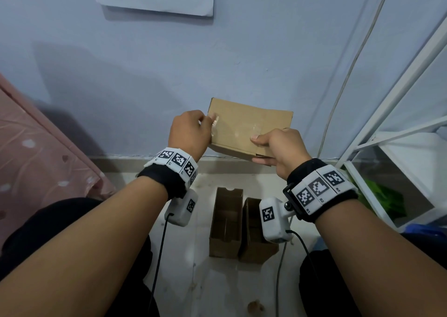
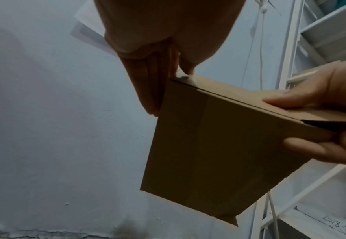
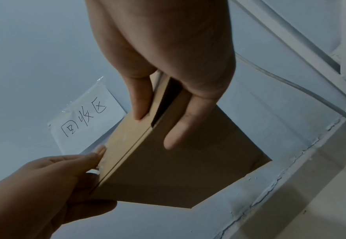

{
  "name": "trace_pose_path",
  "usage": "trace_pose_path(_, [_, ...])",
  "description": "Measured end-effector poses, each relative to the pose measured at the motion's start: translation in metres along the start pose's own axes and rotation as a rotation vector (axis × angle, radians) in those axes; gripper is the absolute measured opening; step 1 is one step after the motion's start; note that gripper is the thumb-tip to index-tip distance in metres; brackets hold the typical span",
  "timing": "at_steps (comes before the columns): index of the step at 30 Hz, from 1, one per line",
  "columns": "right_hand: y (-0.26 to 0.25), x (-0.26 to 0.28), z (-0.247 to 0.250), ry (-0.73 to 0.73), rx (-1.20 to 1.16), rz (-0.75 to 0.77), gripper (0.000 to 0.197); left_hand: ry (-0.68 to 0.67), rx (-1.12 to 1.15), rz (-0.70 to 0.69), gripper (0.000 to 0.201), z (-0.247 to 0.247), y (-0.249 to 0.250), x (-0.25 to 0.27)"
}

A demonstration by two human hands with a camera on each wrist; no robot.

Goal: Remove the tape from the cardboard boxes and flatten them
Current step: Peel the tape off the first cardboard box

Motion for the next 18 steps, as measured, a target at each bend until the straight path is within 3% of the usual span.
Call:
trace_pose_path(8, [0.000, -0.003, 0.001, 0.026, 0.001, 0.008, 0.018, -0.055, 0.096, 0.092, 0.047, -0.009, -0.003, 0.006])
trace_pose_path(12, [0.000, -0.002, 0.001, 0.020, 0.005, 0.002, 0.017, -0.015, 0.115, 0.049, 0.041, -0.002, -0.006, 0.001])
trace_pose_path(14, [-0.002, -0.002, 0.004, 0.021, -0.014, -0.002, 0.020, -0.017, 0.155, 0.032, 0.051, -0.001, -0.007, -0.002])
trace_pose_path(16, [-0.003, -0.003, 0.009, 0.030, -0.021, -0.003, 0.021, -0.066, 0.184, 0.043, 0.056, -0.007, -0.007, -0.001])
trace_pose_path(18, [-0.003, -0.004, 0.013, 0.048, -0.021, -0.011, 0.022, -0.172, 0.173, 0.076, 0.046, -0.020, -0.006, 0.003])
Point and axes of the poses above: each hand's wrist, its own x-axis away from the middle knuckle, its own z-axis out of the back of the hand, y = z × x, the point moved 10 cm from there along -x, towards the middle knuckle, and after that the axes turned 9 degrees about x, right-handed, at the moved point
